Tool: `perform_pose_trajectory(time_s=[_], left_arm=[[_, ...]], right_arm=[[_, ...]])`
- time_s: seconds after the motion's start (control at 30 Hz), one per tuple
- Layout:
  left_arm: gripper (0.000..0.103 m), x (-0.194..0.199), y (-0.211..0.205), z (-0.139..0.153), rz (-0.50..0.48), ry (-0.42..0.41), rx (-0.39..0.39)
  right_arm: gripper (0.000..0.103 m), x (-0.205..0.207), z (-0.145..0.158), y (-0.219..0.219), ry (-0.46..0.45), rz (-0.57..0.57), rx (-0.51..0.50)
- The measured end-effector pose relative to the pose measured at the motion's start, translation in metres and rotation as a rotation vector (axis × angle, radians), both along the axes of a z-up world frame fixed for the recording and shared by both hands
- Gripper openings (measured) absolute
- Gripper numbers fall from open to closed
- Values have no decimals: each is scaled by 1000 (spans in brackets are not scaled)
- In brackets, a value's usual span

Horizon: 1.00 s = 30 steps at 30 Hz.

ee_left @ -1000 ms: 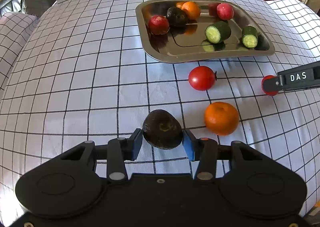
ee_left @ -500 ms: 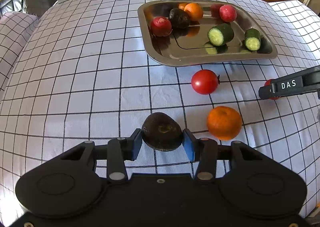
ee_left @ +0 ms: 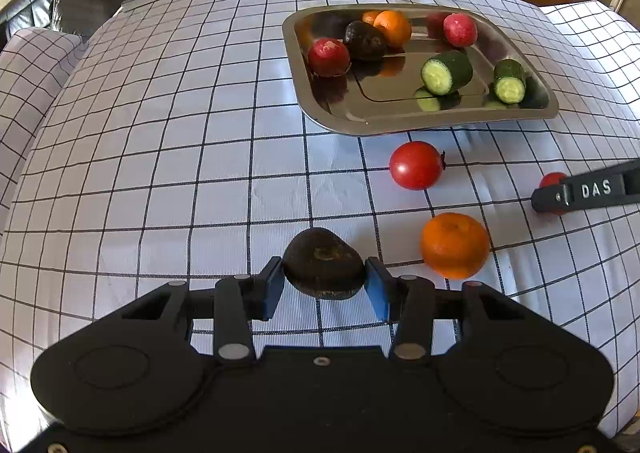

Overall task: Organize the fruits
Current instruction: 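Grasp the cherry tomato with the right tool while the left tool holds the dark fruit, then carry the dark fruit and cherry tomato over the tray with both tools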

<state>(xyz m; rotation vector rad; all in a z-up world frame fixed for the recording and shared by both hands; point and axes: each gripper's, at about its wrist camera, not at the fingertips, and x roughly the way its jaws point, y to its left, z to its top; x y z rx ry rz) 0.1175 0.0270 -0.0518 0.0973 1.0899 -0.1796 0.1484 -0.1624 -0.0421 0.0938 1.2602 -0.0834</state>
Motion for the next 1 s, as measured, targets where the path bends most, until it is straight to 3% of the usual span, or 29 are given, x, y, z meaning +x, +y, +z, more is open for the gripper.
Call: perform_pose_trajectory(time_s=[0.33, 0.63, 1.0], left_arm=[[54, 4, -3, -2, 4, -34, 7], [52, 4, 2, -1, 16, -76, -33], [52, -13, 4, 24, -1, -140, -55]], right_arm=[[35, -18, 6, -2, -6, -12, 8], [35, -35, 15, -11, -29, -55, 4], [35, -49, 16, -14, -30, -80, 8]])
